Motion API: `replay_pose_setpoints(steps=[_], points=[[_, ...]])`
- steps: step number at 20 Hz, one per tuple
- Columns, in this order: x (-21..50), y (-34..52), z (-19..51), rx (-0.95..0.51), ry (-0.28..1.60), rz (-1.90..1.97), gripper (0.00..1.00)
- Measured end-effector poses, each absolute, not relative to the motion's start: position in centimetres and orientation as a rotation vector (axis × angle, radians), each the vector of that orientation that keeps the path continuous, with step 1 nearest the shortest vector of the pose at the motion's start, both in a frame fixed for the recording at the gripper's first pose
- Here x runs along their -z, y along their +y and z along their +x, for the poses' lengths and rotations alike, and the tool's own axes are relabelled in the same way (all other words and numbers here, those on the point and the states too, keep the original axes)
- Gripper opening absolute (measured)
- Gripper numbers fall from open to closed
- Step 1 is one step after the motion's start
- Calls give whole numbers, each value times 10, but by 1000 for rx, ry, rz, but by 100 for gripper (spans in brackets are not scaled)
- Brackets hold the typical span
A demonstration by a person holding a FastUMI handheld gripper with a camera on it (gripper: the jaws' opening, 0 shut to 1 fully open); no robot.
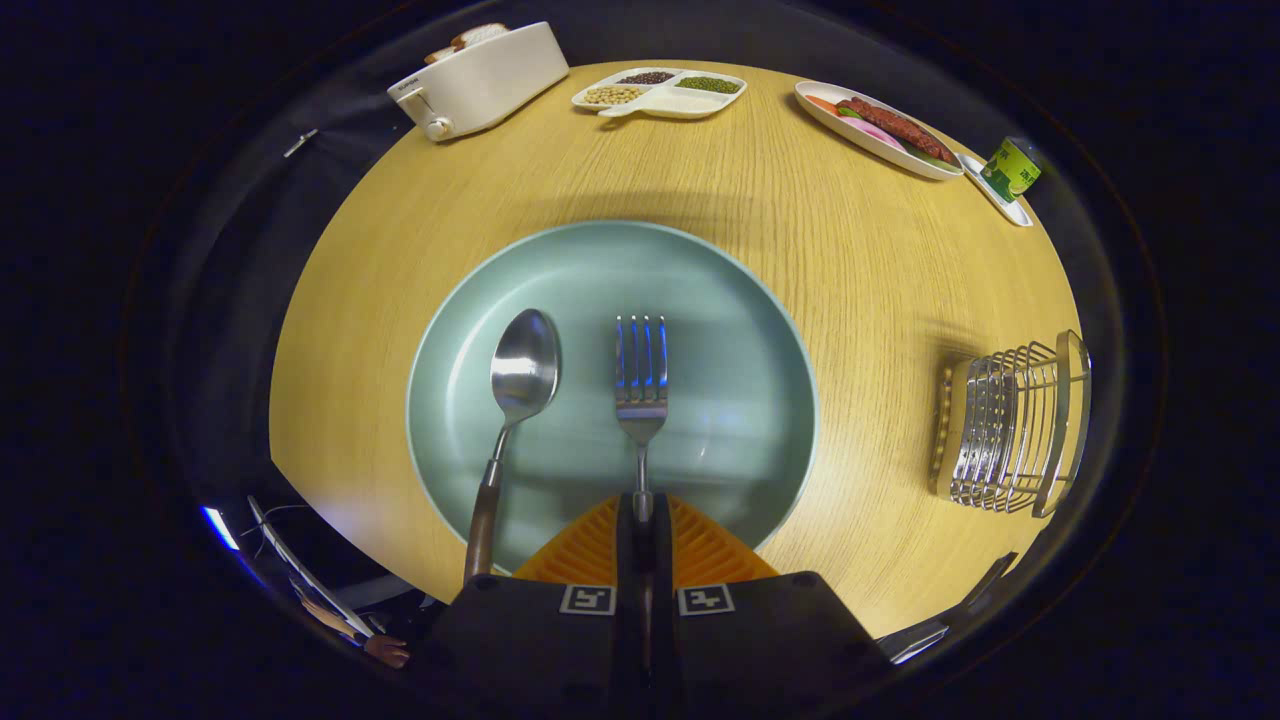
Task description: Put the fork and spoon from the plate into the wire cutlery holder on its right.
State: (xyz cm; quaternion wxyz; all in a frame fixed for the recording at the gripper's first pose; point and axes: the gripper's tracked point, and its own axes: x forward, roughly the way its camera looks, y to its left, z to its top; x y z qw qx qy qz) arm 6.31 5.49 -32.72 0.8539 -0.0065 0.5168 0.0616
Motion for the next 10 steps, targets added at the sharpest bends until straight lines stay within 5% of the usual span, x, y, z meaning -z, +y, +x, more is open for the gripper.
replay_pose_setpoints(steps=[10], points=[[226,18,38,-246,986,74,8]])
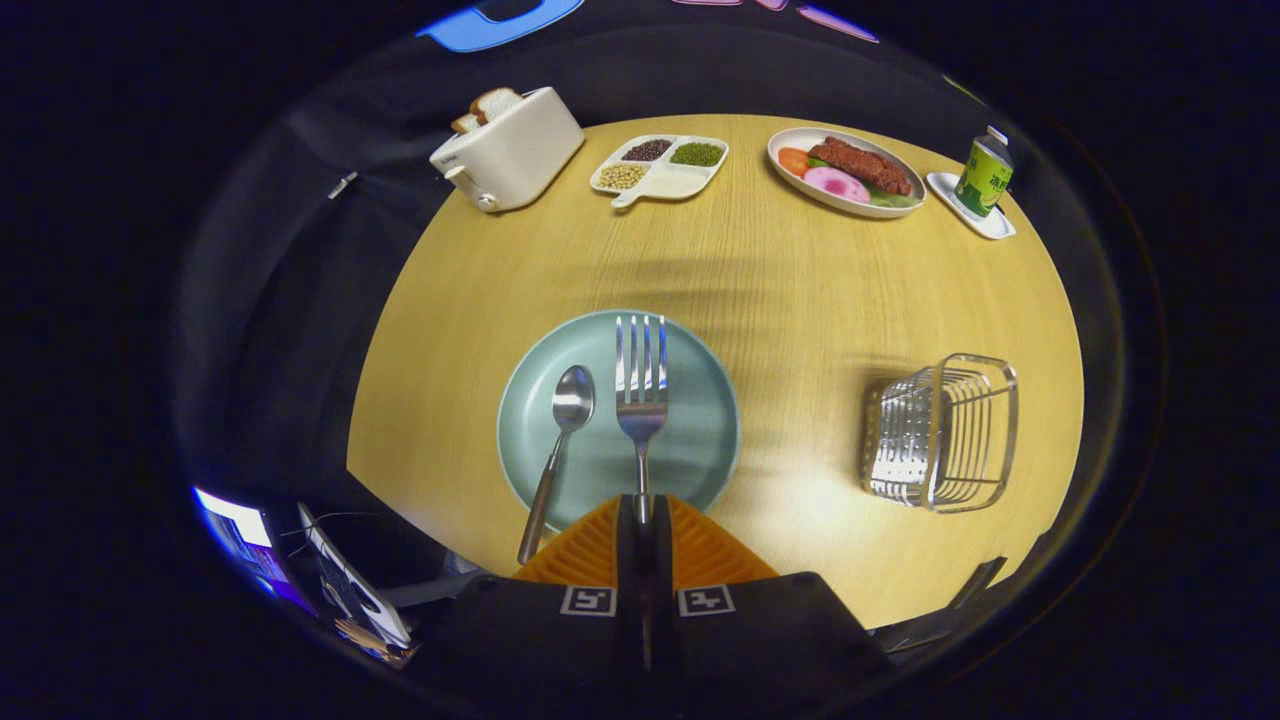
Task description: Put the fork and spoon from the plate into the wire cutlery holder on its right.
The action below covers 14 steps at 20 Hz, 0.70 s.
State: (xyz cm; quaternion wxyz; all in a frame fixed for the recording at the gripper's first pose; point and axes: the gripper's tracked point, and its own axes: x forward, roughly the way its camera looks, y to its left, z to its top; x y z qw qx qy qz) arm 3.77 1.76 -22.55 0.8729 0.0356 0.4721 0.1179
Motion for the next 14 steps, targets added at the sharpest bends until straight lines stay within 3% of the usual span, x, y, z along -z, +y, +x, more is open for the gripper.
replay_pose_setpoints(steps=[7,14], points=[[189,-92,15,-212,1032,-20,8],[210,-168,6,-156,1177,-63,8]])
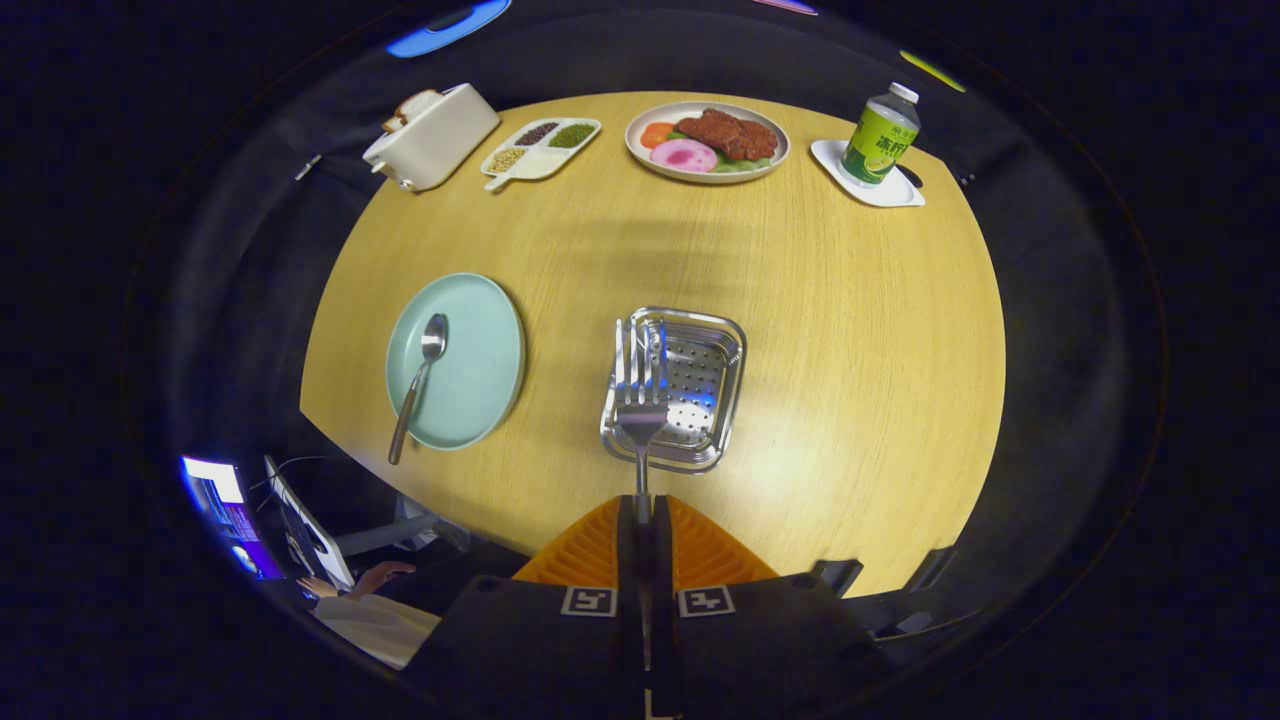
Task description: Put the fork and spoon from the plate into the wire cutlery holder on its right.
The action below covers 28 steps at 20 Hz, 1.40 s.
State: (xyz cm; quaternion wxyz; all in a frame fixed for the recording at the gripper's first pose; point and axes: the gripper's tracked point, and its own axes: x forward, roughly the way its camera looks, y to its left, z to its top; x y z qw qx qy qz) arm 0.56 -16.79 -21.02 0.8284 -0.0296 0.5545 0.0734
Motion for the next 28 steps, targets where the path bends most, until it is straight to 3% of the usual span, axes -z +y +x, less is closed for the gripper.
replay_pose_setpoints(steps=[11,15,17,18,19,21,22,23,28], points=[[234,-170,17,-212,1357,-145,8],[231,-168,30,-196,1336,-112,13],[226,-171,36,-191,1310,-108,25],[222,-175,39,-183,1288,-117,42],[219,-176,42,-183,1262,-114,51],[209,-174,44,-176,1216,-98,85],[202,-173,44,-172,1188,-80,96],[194,-171,44,-169,1154,-58,100],[134,-149,43,-159,956,14,99]])
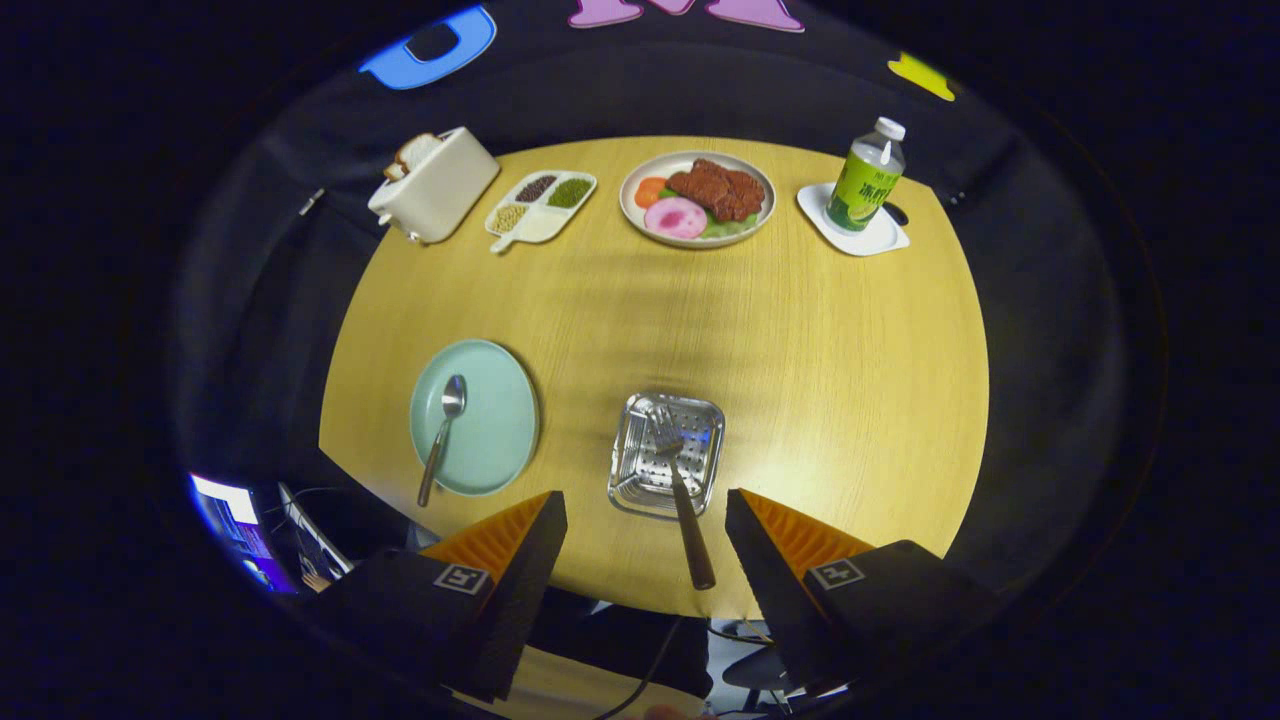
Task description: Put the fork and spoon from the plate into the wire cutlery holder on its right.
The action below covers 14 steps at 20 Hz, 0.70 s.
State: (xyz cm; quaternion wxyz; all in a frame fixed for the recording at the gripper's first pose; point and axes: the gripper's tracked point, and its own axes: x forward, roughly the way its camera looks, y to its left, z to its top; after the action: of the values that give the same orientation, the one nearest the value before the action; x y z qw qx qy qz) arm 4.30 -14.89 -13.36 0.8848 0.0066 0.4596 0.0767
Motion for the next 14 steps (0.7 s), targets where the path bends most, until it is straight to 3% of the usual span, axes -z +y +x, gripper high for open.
replay_pose_setpoints(steps=[4,14], points=[[90,-117,39,-155,781,59,99],[61,-1,30,-224,499,80,99]])
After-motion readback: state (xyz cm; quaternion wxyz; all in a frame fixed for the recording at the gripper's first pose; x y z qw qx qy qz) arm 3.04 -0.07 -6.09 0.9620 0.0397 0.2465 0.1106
